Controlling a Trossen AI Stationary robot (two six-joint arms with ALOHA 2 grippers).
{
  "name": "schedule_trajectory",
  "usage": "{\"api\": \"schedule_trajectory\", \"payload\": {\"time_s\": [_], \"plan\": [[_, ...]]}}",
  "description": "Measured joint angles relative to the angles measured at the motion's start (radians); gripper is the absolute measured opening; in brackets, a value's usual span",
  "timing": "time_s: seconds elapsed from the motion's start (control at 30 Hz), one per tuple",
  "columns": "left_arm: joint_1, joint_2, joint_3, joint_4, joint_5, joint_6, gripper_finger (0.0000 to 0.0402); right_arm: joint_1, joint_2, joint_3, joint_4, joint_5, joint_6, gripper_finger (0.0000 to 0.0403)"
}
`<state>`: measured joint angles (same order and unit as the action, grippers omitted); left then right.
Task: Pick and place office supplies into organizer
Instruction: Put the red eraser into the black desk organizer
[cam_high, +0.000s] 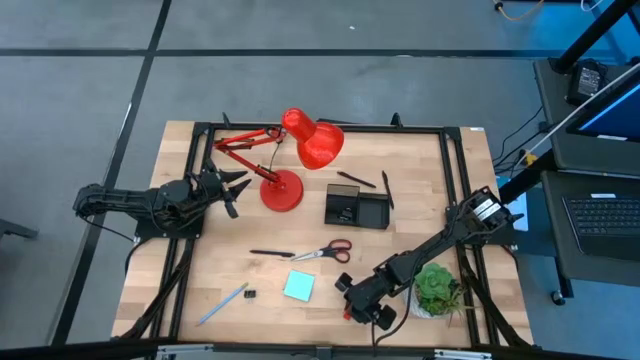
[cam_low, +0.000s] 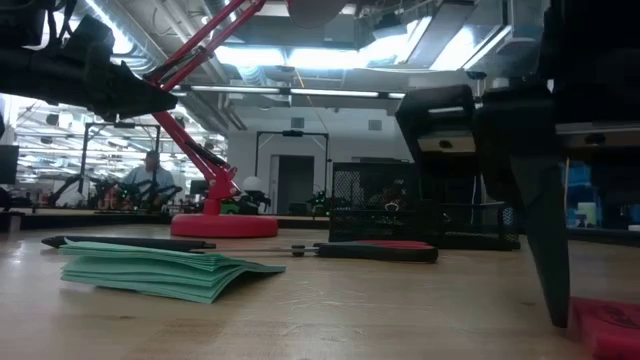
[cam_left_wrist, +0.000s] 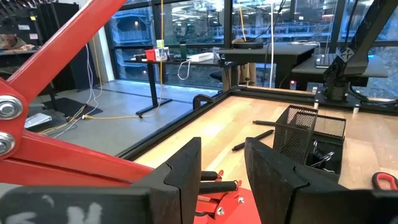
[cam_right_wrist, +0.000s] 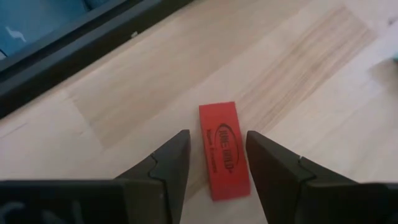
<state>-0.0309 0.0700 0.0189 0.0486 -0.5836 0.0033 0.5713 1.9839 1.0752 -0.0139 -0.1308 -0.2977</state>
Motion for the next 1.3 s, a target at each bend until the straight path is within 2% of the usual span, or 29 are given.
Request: {"api": "schedule_trajectory", "payload": {"time_s": [0.17, 0.57, 0.93, 1.1, 1.3], "plan": [[0.0, 0.0, 0.0, 0.0, 0.0, -0.001, 0.0118, -0.001, 0.001, 0.0, -0.002, 0.002, 0.032, 0.0151], [0.0, 0.0, 0.0, 0.0, 0.0, -0.001, 0.0118, -0.001, 0.002, 0.0, -0.003, 0.003, 0.028, 0.0071], [0.0, 0.0, 0.0, 0.0, 0.0, -0.001, 0.0118, -0.001, -0.01, -0.002, -0.01, 0.012, 0.027, 0.0074], [0.0, 0.0, 0.0, 0.0, 0.0, -0.001, 0.0118, -0.01, -0.046, -0.005, -0.068, 0.027, 0.013, 0.0075], [0.0, 0.0, 0.0, 0.0, 0.0, -0.001, 0.0118, -0.037, -0.132, -0.005, -0.114, 0.14, 0.03, 0.0075]]}}
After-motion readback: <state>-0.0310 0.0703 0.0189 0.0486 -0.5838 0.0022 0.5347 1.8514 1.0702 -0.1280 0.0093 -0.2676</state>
